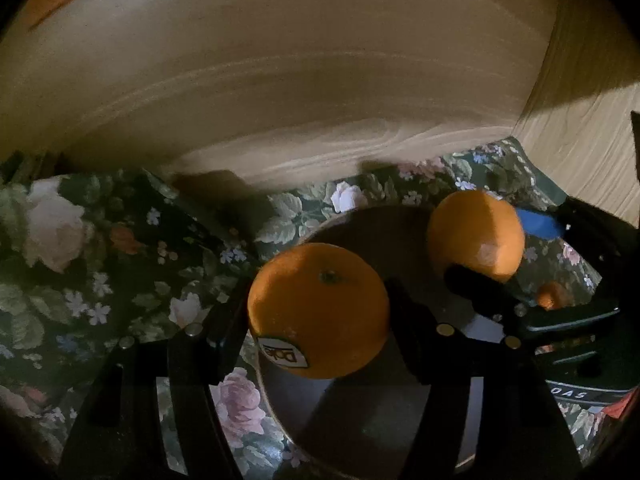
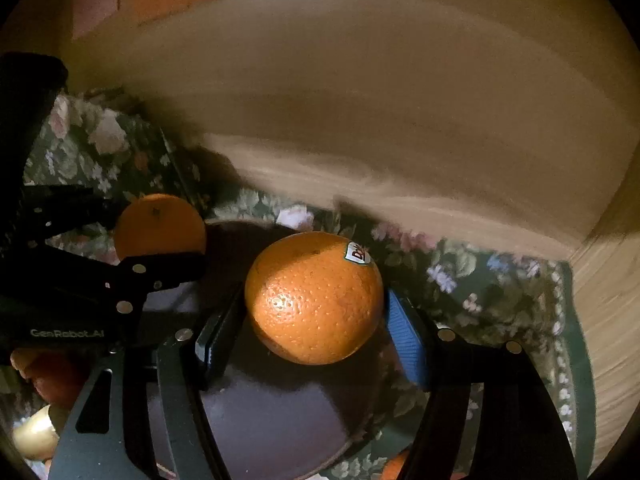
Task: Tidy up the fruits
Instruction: 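Carry both held oranges over the dark plate and lower them onto it, then open both tools to release the oranges on the plate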
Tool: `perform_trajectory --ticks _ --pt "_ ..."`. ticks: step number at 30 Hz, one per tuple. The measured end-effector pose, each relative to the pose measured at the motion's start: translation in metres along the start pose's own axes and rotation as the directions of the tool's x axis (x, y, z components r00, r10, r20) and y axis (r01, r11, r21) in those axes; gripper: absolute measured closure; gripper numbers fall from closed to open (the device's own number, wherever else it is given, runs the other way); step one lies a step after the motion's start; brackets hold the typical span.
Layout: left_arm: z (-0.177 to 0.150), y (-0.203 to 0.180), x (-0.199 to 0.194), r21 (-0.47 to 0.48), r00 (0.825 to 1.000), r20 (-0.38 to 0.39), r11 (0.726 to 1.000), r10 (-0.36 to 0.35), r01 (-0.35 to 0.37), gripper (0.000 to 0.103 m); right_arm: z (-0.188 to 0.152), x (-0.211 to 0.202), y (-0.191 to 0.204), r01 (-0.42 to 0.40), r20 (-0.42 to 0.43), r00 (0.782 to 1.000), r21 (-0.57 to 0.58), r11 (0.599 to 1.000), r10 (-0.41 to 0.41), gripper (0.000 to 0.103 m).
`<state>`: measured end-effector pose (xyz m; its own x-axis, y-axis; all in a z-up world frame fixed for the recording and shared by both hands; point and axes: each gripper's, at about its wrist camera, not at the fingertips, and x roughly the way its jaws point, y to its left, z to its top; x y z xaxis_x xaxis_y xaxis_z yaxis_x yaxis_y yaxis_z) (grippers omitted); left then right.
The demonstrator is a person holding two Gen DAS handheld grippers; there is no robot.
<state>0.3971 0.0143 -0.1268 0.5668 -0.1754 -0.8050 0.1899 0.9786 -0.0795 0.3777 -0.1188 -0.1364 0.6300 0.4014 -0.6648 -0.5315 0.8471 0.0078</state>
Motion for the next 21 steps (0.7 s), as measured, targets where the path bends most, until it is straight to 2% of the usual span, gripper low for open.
perform_trajectory --ticks 4,8,12,17,21 --pt "0.002 0.006 0.012 -0.017 0.998 -0.057 0.999 -0.028 0.027 0.038 -0.002 0.006 -0.002 0.000 -0.025 1.000 -0.003 1.000 0.000 0.037" --pt "0.006 0.003 0.013 0.015 0.998 -0.055 1.000 -0.010 0.011 0.034 -0.003 0.004 -0.002 0.003 -0.038 0.999 -0.011 1.000 -0.003 0.035" --pt "0.008 0.001 0.001 0.028 1.000 -0.004 1.000 0.008 -0.008 0.025 -0.002 0.004 0.002 -0.015 -0.039 0.999 -0.010 1.000 0.014 0.033" --pt "0.000 0.004 -0.034 0.014 0.996 0.080 0.999 0.030 -0.031 0.024 -0.003 -0.023 0.008 -0.002 0.021 1.000 -0.012 1.000 0.002 0.031" --pt "-0.014 0.005 -0.073 0.011 0.985 0.164 0.998 0.052 -0.054 0.024 -0.009 -0.054 0.015 -0.004 0.084 0.996 -0.001 1.000 0.004 0.031"
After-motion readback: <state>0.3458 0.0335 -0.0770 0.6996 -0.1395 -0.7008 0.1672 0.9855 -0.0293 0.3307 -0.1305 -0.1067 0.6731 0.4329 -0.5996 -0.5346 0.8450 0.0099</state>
